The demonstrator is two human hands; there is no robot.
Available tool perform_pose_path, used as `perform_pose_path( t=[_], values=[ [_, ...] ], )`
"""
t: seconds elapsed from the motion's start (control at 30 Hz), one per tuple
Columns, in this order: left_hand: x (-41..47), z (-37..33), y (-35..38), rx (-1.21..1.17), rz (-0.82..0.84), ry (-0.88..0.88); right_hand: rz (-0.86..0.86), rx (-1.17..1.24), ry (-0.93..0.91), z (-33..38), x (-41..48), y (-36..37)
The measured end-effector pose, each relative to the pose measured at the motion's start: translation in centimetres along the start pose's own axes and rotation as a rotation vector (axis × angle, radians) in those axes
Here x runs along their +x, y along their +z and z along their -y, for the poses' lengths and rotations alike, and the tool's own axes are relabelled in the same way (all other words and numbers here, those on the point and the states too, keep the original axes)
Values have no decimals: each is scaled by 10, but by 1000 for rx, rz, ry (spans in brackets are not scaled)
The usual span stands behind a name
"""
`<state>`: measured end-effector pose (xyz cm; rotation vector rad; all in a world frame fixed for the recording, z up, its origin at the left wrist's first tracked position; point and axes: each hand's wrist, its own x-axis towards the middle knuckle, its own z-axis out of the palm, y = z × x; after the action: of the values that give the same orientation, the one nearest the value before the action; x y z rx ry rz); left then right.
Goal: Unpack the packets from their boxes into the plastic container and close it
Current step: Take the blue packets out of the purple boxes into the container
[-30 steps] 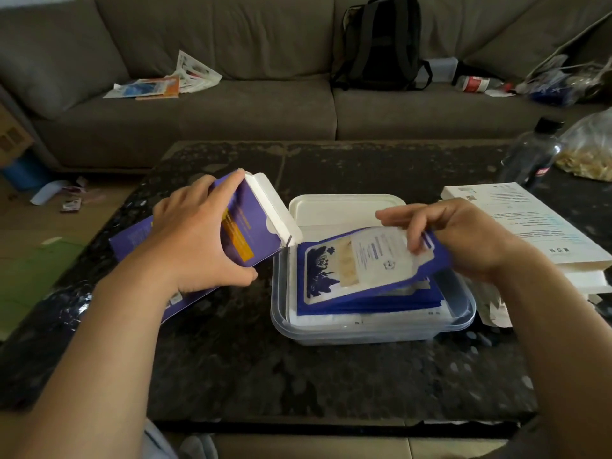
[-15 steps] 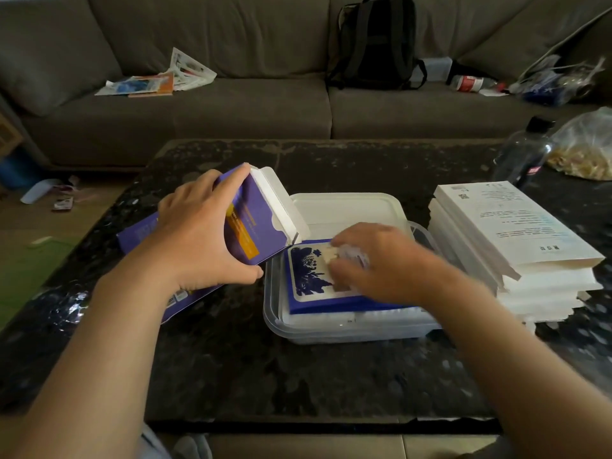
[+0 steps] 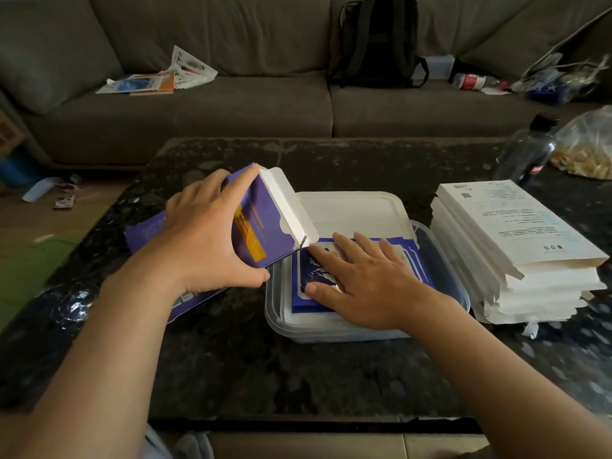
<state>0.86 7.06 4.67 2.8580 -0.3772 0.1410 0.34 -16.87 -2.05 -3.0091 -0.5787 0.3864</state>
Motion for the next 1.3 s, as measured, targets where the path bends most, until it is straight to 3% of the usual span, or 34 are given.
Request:
perform_pose_path(
  t=[0.3, 0.37, 0.47, 0.57, 0.7, 0.97, 1.2, 1.3],
  values=[
    [-5, -9, 0, -67, -5, 92, -10, 103, 8, 2, -3, -8],
    [-5, -10, 0, -94, -20, 111, -127, 332, 44, 1, -4, -20],
    [-5, -16, -2, -152, -33, 133, -478, 619, 99, -6, -8, -41],
    [-2, -21, -4, -189, -37, 152, -677, 787, 20, -5, -18, -61],
    [0, -26, -4, -143, -56, 227, -556, 811, -61, 11, -23, -72],
    [-4, -44, 1, 34, -102, 366, -383, 559, 81, 14, -10, -71],
    [-2, -43, 2, 54, -74, 351, -382, 662, 40, 10, -11, -73],
    [-1, -40, 2, 75, -56, 325, -487, 637, 24, 8, -13, -73]
  ],
)
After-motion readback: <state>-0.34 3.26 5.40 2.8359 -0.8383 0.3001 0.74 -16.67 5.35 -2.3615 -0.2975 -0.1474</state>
